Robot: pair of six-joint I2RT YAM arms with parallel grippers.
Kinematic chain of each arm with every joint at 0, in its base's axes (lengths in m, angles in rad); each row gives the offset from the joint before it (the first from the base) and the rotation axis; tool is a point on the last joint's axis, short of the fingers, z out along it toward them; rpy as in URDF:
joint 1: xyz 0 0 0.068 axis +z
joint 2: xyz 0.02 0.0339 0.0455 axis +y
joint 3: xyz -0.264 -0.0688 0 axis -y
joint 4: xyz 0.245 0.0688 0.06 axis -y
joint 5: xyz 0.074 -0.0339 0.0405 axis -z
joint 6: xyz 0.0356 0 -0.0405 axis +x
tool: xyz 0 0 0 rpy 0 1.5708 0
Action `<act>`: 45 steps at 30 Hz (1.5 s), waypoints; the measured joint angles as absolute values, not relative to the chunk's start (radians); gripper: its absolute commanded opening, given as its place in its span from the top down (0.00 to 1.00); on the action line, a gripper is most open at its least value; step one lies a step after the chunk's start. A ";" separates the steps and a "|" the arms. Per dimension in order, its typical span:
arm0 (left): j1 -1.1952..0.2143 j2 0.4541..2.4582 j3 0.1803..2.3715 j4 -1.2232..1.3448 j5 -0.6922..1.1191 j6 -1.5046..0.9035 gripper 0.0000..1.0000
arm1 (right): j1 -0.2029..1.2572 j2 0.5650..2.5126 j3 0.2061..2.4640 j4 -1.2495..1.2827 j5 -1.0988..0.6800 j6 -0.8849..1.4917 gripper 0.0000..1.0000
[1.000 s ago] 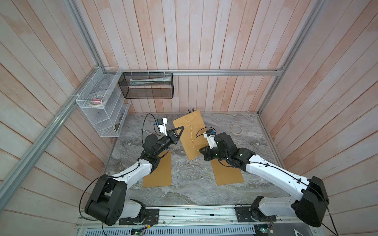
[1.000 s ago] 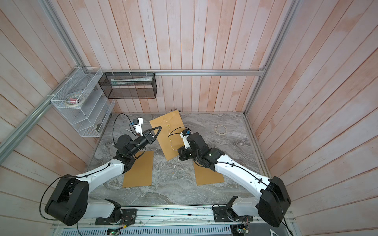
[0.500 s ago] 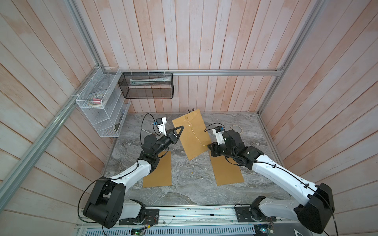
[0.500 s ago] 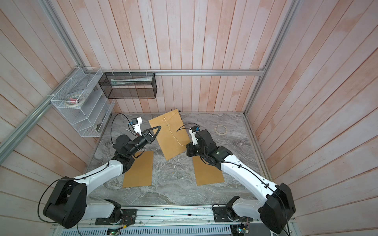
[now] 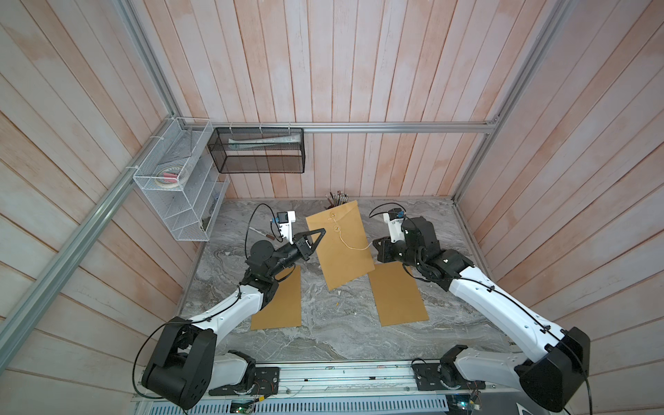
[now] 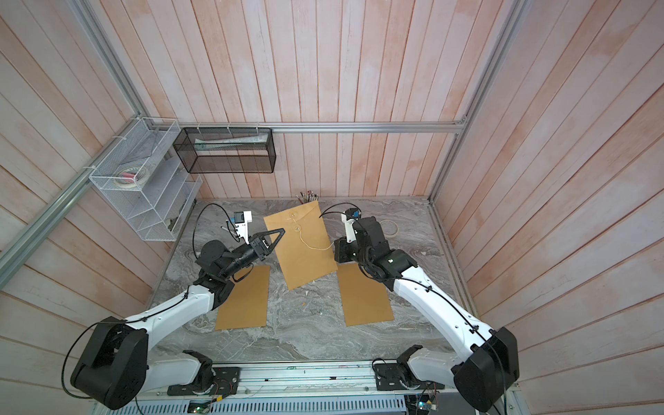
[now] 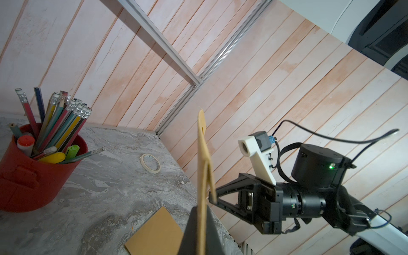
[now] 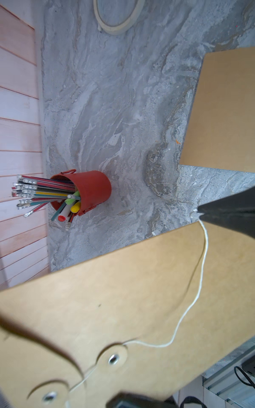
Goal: Open the file bag
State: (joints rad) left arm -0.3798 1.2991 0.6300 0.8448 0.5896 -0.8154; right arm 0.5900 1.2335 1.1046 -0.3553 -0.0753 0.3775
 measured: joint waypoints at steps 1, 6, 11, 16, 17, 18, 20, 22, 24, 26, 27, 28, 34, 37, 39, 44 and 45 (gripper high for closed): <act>-0.380 1.298 0.623 0.845 0.596 -0.815 1.00 | 0.587 1.237 1.120 -0.358 -0.075 0.371 1.00; -0.380 1.293 0.600 0.839 0.614 -0.811 1.00 | 0.569 1.258 1.188 -0.369 -0.062 0.343 1.00; -0.380 1.289 0.585 0.837 0.633 -0.808 1.00 | 0.560 1.283 1.253 -0.385 -0.041 0.318 1.00; -0.381 1.279 0.572 0.838 0.651 -0.804 1.00 | 0.548 1.305 1.315 -0.402 -0.028 0.295 1.00; -0.382 1.277 0.570 0.838 0.653 -0.804 1.00 | 0.546 1.311 1.328 -0.405 -0.027 0.290 1.00; -0.383 1.275 0.570 0.837 0.655 -0.804 1.00 | 0.545 1.314 1.338 -0.406 -0.027 0.287 1.00; -0.385 1.271 0.565 0.838 0.656 -0.801 1.00 | 0.542 1.322 1.358 -0.407 -0.027 0.281 1.00; -0.387 1.267 0.556 0.838 0.659 -0.797 1.00 | 0.542 1.328 1.375 -0.409 -0.027 0.276 1.00; -0.390 1.266 0.548 0.838 0.659 -0.796 1.00 | 0.542 1.334 1.393 -0.415 -0.027 0.271 1.00; -0.394 1.266 0.540 0.837 0.659 -0.793 1.00 | 0.542 1.343 1.415 -0.417 -0.032 0.264 1.00; -0.396 1.266 0.538 0.837 0.659 -0.792 1.00 | 0.542 1.345 1.423 -0.416 -0.036 0.262 1.00; -0.398 1.266 0.536 0.836 0.660 -0.789 1.00 | 0.542 1.348 1.433 -0.416 -0.043 0.260 1.00; -0.421 1.272 0.536 0.837 0.660 -0.781 1.00 | 0.554 1.388 1.495 -0.417 -0.070 0.248 1.00; -0.435 1.282 0.536 0.837 0.659 -0.777 1.00 | 0.573 1.413 1.517 -0.418 -0.078 0.238 1.00; -0.443 1.290 0.536 0.837 0.659 -0.775 1.00 | 0.585 1.430 1.534 -0.422 -0.081 0.234 1.00; -0.460 1.306 0.536 0.838 0.658 -0.774 1.00 | 0.616 1.477 1.611 -0.430 -0.086 0.223 1.00; -0.463 1.309 0.536 0.839 0.658 -0.774 1.00 | 0.622 1.485 1.628 -0.433 -0.087 0.219 1.00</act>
State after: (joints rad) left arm -0.4629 1.3087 0.5362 0.8387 0.6579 -0.7742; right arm 0.6216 1.4849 1.6283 -0.4332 -0.0868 0.2188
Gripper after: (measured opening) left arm 0.050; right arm 0.042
